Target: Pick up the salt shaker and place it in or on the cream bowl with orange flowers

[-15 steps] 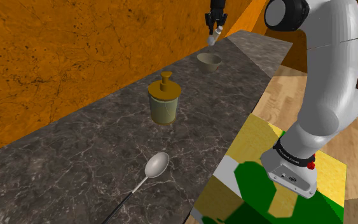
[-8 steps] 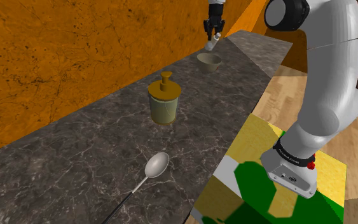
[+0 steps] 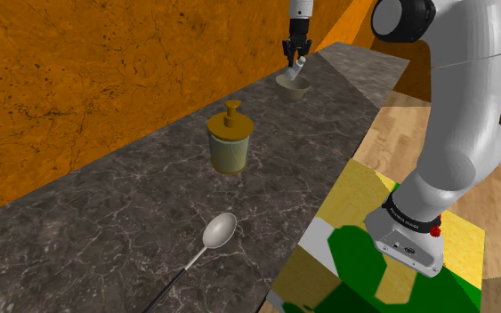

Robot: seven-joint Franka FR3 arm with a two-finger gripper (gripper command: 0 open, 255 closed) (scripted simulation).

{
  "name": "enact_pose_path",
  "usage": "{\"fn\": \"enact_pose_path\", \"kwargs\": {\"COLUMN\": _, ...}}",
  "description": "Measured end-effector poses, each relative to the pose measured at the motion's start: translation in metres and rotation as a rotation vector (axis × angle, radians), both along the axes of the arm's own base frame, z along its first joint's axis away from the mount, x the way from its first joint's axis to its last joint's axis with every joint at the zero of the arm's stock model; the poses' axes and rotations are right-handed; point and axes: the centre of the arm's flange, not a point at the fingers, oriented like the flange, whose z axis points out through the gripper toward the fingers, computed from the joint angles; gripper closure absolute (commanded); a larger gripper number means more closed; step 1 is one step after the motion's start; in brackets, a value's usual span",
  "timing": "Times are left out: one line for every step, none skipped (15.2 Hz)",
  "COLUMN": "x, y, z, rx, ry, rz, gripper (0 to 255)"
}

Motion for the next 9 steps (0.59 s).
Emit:
{"fn": "enact_pose_path", "kwargs": {"x": -0.0007, "y": -0.0002, "z": -0.0027, "rx": 0.000, "ry": 0.000, "rz": 0.000, "gripper": 255}}
{"fn": "enact_pose_path", "kwargs": {"x": -0.0008, "y": -0.0003, "z": -0.0040, "rx": 0.000, "ry": 0.000, "rz": 0.000, "gripper": 255}}
{"fn": "enact_pose_path", "kwargs": {"x": -0.0009, "y": -0.0003, "z": -0.0046, "rx": 0.000, "ry": 0.000, "rz": 0.000, "gripper": 255}}
{"fn": "enact_pose_path", "kwargs": {"x": -0.0009, "y": -0.0004, "z": -0.0048, "rx": 0.000, "ry": 0.000, "rz": 0.000, "gripper": 255}}
{"fn": "enact_pose_path", "kwargs": {"x": -0.0009, "y": -0.0004, "z": -0.0050, "rx": 0.000, "ry": 0.000, "rz": 0.000, "gripper": 255}}
{"fn": "enact_pose_path", "kwargs": {"x": -0.0009, "y": -0.0004, "z": -0.0051, "rx": 0.000, "ry": 0.000, "rz": 0.000, "gripper": 255}}
{"fn": "enact_pose_path", "kwargs": {"x": -0.0009, "y": -0.0004, "z": -0.0051, "rx": 0.000, "ry": 0.000, "rz": 0.000, "gripper": 255}}
{"fn": "enact_pose_path", "kwargs": {"x": -0.0009, "y": -0.0004, "z": -0.0051, "rx": 0.000, "ry": 0.000, "rz": 0.000, "gripper": 0}}
{"fn": "enact_pose_path", "kwargs": {"x": -0.0009, "y": -0.0004, "z": -0.0051, "rx": 0.000, "ry": 0.000, "rz": 0.000, "gripper": 0}}
